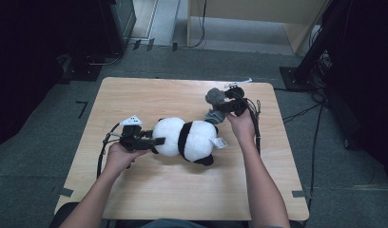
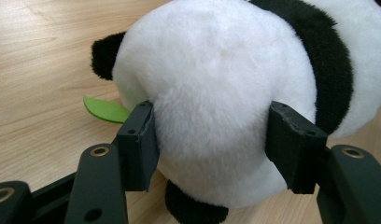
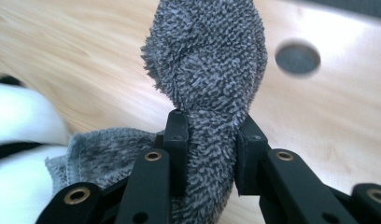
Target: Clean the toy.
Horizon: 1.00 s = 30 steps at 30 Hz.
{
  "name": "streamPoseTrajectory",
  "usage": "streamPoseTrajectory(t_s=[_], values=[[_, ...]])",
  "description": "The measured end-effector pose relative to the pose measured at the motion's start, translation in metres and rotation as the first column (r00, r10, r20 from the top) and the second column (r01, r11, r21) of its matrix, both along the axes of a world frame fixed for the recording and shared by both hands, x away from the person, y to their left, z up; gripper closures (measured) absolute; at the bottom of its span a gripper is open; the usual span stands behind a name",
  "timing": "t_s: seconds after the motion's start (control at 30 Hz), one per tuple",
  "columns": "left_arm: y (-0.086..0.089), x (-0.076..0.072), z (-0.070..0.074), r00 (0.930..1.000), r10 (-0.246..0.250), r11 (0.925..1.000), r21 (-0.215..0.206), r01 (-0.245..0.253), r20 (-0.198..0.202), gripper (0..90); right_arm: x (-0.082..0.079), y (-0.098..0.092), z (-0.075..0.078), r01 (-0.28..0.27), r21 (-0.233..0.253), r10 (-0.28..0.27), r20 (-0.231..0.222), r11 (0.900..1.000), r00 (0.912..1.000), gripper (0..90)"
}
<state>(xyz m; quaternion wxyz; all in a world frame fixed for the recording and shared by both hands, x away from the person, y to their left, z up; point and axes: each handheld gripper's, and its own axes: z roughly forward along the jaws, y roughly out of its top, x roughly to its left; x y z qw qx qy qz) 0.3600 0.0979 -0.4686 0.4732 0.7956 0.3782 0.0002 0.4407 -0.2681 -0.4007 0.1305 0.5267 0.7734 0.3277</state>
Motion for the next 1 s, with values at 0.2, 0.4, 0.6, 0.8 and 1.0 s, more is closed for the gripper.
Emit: streamPoseTrajectory(t_s=[0.2, 0.4, 0.6, 0.8, 1.0], values=[[0.001, 0.000, -0.001, 1.0000, 0.002, 1.0000, -0.005, -0.002, 0.004, 39.4, -0.008, 0.023, 0.038, -0.074, 0.027, 0.072, 0.079, 0.997, 0.9942, 71.8], [0.000, -0.001, -0.001, 0.9999, 0.006, 0.9999, -0.009, -0.006, 0.008, 39.3, -0.019, 0.054, 0.064, -0.164, 0.064, 0.156, 0.110, 0.984, 0.9815, 71.7], [0.000, -0.001, -0.001, 0.9999, 0.007, 0.9999, -0.011, -0.007, 0.013, 39.1, -0.029, 0.093, 0.066, -0.266, 0.094, 0.256, 0.100, 0.959, 0.9614, 71.7], [0.001, -0.001, -0.002, 0.9998, 0.007, 0.9999, -0.013, -0.007, 0.017, 38.6, -0.036, 0.135, 0.056, -0.352, 0.137, 0.345, 0.077, 0.926, 0.9355, 71.7], [0.001, -0.002, -0.001, 0.9997, 0.008, 0.9999, -0.010, -0.008, 0.023, 38.4, -0.043, 0.161, 0.041, -0.411, 0.176, 0.408, 0.056, 0.894, 0.9113, 71.6]])
